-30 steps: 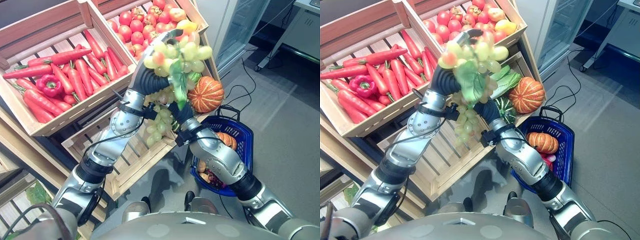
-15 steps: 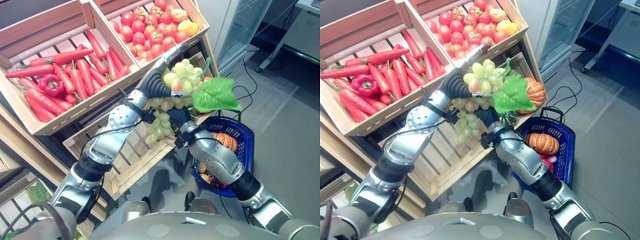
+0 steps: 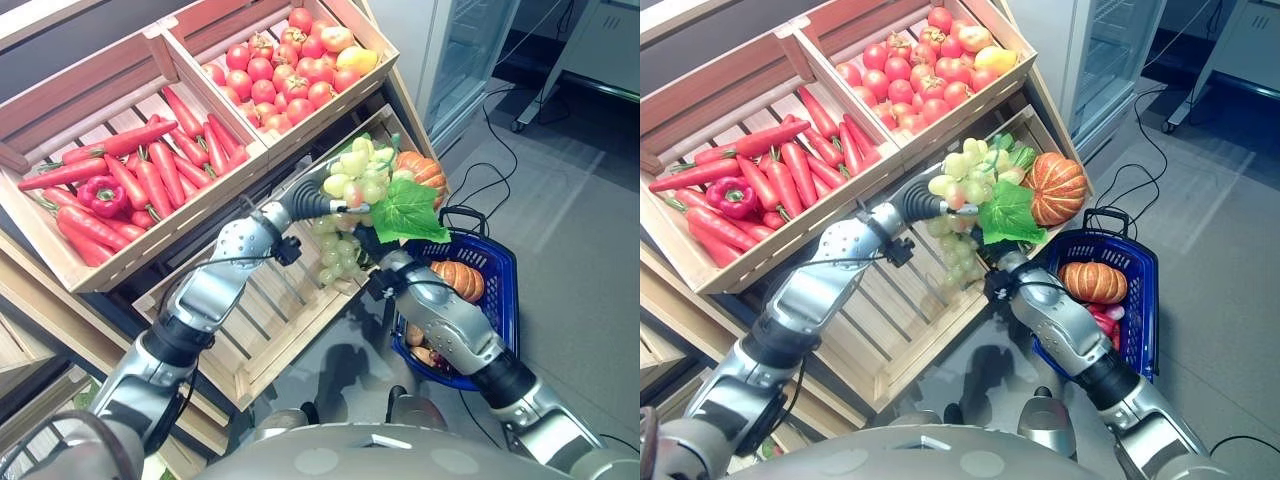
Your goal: Pick up fruits and vegetables into the basket
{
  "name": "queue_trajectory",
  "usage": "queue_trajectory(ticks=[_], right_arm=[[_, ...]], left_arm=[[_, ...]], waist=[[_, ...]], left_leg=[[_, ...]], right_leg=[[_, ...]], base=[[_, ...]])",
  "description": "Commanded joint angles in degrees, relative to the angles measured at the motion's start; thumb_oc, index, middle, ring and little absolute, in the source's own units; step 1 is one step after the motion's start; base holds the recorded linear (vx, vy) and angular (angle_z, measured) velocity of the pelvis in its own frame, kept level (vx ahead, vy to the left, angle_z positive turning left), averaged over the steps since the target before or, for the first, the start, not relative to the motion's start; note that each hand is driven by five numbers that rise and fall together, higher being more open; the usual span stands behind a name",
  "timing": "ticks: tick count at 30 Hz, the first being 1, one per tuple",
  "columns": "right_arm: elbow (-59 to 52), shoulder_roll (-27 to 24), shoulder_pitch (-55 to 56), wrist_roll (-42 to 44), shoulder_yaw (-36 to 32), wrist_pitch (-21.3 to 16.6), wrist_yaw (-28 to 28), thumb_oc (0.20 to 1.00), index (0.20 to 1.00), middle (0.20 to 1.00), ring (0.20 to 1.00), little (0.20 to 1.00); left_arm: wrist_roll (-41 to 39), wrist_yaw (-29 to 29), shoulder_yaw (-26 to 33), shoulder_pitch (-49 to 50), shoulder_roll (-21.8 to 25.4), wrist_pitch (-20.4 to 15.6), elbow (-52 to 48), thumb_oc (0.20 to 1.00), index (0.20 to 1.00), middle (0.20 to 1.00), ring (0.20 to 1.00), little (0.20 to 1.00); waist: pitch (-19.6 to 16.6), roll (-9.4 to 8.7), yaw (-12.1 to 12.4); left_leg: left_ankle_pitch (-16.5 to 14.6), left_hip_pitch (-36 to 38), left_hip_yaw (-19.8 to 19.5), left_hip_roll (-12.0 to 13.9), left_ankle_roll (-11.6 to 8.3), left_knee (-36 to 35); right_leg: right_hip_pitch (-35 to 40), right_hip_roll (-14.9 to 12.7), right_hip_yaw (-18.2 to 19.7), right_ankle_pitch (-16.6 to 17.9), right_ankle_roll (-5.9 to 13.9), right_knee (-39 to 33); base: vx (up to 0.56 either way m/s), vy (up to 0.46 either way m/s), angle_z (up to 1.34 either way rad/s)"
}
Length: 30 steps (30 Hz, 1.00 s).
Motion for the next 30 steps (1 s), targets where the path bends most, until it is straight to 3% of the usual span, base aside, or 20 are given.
queue_trajectory(ticks=[1, 5, 10, 13, 14, 15, 19, 25, 27, 30], right_arm=[[-13.9, 5.1, -4.8, 1.1, -9.3, -12.5, 3.7, 0.2, 0.2, 0.2, 0.2, 0.2], [-13.5, 3.9, -1.8, 1.0, -13.0, -13.7, 4.6, 0.2, 0.2, 0.2, 0.2, 0.2], [-12.0, 3.0, 1.7, 0.4, -17.1, -16.4, 3.8, 0.2, 0.2, 0.2, 0.2, 0.2], [-10.5, 2.7, 3.3, 0.9, -18.6, -18.6, 3.8, 0.2, 0.2, 0.2, 0.2, 0.2], [-9.6, 2.8, 4.1, 1.0, -19.1, -19.8, 3.7, 0.2, 0.2, 0.2, 0.2, 0.2], [-8.9, 2.8, 4.5, 1.3, -19.5, -20.4, 3.4, 0.2, 0.2, 0.2, 0.2, 0.2], [-5.9, 3.2, 5.7, 2.1, -20.9, -22.3, 3.4, 0.2, 0.2, 0.2, 0.2, 0.2], [-0.4, 2.3, 5.0, 2.4, -23.7, -22.4, 2.8, 0.2, 0.2, 0.2, 0.2, 0.2], [2.2, 1.0, 3.8, 4.9, -25.9, -22.7, 3.3, 0.2, 0.2, 0.2, 0.2, 0.2], [7.1, 0.2, 2.0, 7.1, -28.2, -24.2, 3.6, 0.2, 0.2, 0.2, 0.2, 0.2]], left_arm=[[-7.0, 1.8, 1.7, 4.0, 3.2, -0.2, 4.6, 1.0, 1.0, 1.0, 1.0, 1.0], [-17.4, 4.0, 5.4, 8.8, 1.6, -2.4, 5.4, 1.0, 1.0, 1.0, 1.0, 1.0], [-38.6, -0.9, 8.5, 14.9, -2.5, -7.2, 4.9, 1.0, 1.0, 1.0, 1.0, 1.0], [-48.6, -6.5, 8.0, 17.5, -5.4, -11.3, 4.2, 1.0, 1.0, 1.0, 1.0, 1.0], [-53.2, -8.6, 7.6, 18.7, -6.7, -14.2, 4.3, 1.0, 1.0, 1.0, 1.0, 1.0], [-56.6, -10.9, 7.4, 19.3, -7.7, -14.6, 4.5, 1.0, 1.0, 1.0, 1.0, 1.0], [-59.4, -17.3, 6.1, 20.8, -9.7, -19.9, 6.2, 1.0, 1.0, 1.0, 1.0, 1.0], [-58.4, -19.9, 5.9, 21.0, -10.1, -21.6, 10.7, 1.0, 1.0, 1.0, 1.0, 1.0], [-56.2, -21.2, 5.1, 21.0, -9.2, -21.4, 12.4, 1.0, 1.0, 1.0, 1.0, 1.0], [-56.1, -23.3, 4.0, 21.2, -8.9, -18.2, 15.0, 1.0, 1.0, 1.0, 1.0, 1.0]], waist=[[0.8, -4.06, -1.1], [1.8, -3.79, -1.4], [3.3, -3.47, -1.8], [4.3, -3.46, -2.1], [4.8, -3.48, -2.2], [5.1, -3.58, -2.3], [6.7, -3.93, -2.9], [9.9, -3.54, -3.6], [12.3, -2.86, -3.9], [16.0, -1.92, -4.1]], left_leg=[[-3.4, -2.6, 0.7, 0.1, 2.62, 4.8], [-3.4, -3.0, 0.9, 0.2, 2.5, 5.3], [-3.6, -4.4, 1.0, 0.3, 2.31, 6.3], [-3.7, -5.5, 1.2, 0.3, 2.26, 7.1], [-3.7, -6.0, 1.4, 0.4, 2.29, 7.3], [-3.6, -6.3, 1.5, 0.4, 2.27, 7.4], [-3.6, -8.0, 2.0, 0.5, 2.23, 8.3], [-3.6, -10.6, 2.5, 0.5, 2.11, 9.9], [-3.3, -12.7, 2.6, 0.3, 2.02, 10.8], [-3.1, -16.3, 2.8, 0.2, 1.95, 13.1]], right_leg=[[1.8, -5.3, 1.0, -1.7, 6.05, 1.6], [1.2, -5.5, 0.9, -2.0, 5.5, 2.4], [-0.3, -5.8, 0.7, -2.3, 4.81, 3.5], [-1.5, -6.0, 0.7, -2.3, 4.39, 4.2], [-2.0, -6.0, 0.8, -2.3, 4.21, 4.5], [-2.3, -6.0, 0.9, -2.3, 4.14, 4.6], [-4.2, -6.0, 1.2, -2.3, 3.81, 5.6], [-7.4, -6.2, 1.5, -2.8, 3.47, 8.0], [-9.5, -6.2, 1.6, -2.9, 3.14, 9.2], [-13.5, -6.3, 1.5, -3.1, 2.56, 11.9]], base=[[-0.03, -0.016, -0.04], [-0.02, -0.008, -0.04], [-0.04, -0.007, -0.02], [-0.06, -0.011, 0.01], [-0.06, -0.021, -0.04], [-0.06, -0.031, -0.04], [-0.06, -0.031, -0.05], [-0.08, -0.004, -0.02], [-0.18, 0.008, 0.02], [-0.19, -0.019, 0.01]])
